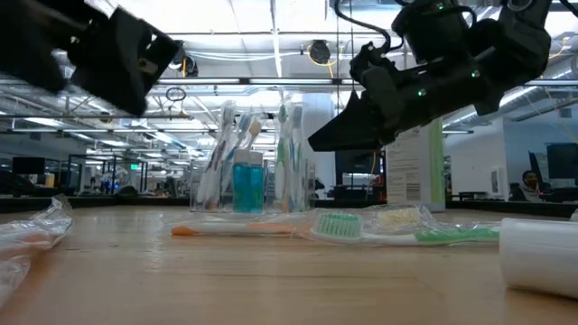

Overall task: Pick & Place toothbrushing station
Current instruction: Put the bottom orange toothbrush into the transparent organizer

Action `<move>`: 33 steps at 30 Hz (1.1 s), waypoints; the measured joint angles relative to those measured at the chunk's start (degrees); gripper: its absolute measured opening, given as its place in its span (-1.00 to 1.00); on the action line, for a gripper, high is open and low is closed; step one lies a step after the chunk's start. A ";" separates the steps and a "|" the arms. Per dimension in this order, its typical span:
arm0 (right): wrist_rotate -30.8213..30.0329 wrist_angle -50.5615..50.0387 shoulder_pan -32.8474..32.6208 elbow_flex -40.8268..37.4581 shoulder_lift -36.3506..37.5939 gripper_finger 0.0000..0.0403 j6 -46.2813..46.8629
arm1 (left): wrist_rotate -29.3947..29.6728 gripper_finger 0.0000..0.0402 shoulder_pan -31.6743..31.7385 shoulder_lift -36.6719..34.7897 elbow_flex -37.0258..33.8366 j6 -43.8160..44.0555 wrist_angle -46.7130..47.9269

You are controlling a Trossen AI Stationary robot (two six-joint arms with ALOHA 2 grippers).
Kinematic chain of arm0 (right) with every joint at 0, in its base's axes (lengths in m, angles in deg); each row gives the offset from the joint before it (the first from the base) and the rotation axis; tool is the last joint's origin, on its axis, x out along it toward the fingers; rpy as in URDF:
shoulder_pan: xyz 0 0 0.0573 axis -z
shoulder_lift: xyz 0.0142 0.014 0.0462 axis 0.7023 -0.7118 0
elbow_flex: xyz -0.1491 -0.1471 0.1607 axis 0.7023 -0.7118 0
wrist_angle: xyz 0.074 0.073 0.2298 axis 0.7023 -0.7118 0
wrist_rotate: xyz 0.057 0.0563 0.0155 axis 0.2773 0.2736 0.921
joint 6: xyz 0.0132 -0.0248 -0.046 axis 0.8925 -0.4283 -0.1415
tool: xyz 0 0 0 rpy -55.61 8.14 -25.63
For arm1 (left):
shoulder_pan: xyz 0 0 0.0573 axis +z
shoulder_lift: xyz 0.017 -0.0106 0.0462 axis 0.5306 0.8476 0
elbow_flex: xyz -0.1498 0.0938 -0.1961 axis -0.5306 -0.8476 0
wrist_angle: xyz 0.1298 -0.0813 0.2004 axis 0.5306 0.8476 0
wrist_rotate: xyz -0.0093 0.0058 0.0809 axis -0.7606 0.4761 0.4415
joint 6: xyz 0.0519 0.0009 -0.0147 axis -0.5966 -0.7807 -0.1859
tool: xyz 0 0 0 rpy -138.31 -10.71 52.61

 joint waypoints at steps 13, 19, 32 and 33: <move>-0.02 -2.62 -5.70 -0.02 0.00 -0.23 1.01 | -3.65 -0.02 -2.22 15.72 14.94 -1.62 15.80; -0.14 -2.77 -6.28 -0.02 0.00 -0.23 0.87 | -1.60 -0.02 -3.75 14.51 18.82 -2.82 21.94; -0.24 -3.24 -5.69 -0.03 0.00 -0.23 0.87 | -3.71 -0.02 -3.45 16.97 18.20 -2.45 17.79; -0.24 -3.28 -5.69 -0.04 0.00 -0.23 0.87 | -4.66 -0.02 -3.38 17.70 18.20 -2.82 16.96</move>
